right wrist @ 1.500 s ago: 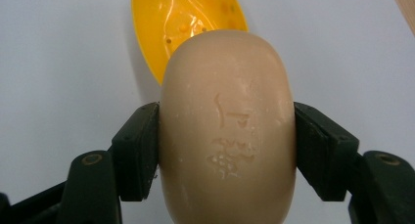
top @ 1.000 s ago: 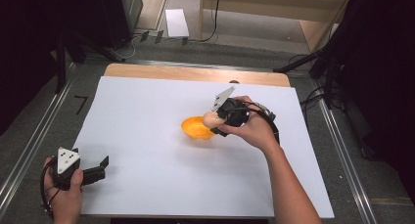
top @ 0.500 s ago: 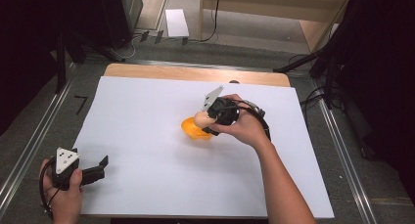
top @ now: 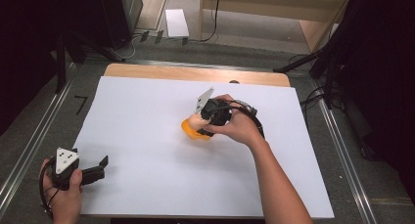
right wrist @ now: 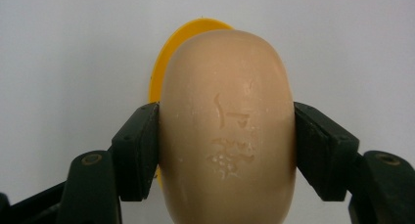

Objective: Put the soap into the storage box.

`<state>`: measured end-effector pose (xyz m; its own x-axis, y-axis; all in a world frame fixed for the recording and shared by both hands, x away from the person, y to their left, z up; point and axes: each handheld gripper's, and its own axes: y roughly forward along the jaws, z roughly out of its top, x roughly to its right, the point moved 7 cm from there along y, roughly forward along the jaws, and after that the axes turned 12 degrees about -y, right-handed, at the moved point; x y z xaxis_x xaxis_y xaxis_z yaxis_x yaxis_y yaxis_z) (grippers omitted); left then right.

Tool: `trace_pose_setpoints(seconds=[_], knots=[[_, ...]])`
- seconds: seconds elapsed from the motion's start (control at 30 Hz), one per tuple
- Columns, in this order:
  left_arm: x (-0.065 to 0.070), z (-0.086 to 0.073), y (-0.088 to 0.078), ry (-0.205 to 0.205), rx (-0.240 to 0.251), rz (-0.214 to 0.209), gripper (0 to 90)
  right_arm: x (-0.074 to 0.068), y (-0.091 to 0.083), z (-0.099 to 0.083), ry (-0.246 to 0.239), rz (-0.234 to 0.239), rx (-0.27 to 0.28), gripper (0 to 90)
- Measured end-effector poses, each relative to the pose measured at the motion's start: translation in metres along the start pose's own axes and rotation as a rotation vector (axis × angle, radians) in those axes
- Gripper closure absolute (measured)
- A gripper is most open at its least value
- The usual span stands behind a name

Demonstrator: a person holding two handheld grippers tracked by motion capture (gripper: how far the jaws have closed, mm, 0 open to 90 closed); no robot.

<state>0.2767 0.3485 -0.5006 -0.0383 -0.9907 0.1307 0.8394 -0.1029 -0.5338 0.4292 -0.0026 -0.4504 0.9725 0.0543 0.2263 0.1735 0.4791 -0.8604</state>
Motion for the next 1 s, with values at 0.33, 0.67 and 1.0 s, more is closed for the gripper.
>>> trace_pose_setpoints(seconds=[0.33,0.67,1.0], knots=[[0.0,0.0,0.0,-0.002,-0.002,-0.003,0.0,0.002,0.01,-0.005,0.005,0.029,-0.033,32.9],[0.0,0.0,0.0,-0.001,-0.005,-0.003,0.0,0.002,0.013,-0.005,0.007,0.048,-0.02,32.7],[0.0,0.0,0.0,-0.002,-0.005,-0.006,0.0,0.001,0.013,-0.005,0.025,0.029,-0.04,32.2]])
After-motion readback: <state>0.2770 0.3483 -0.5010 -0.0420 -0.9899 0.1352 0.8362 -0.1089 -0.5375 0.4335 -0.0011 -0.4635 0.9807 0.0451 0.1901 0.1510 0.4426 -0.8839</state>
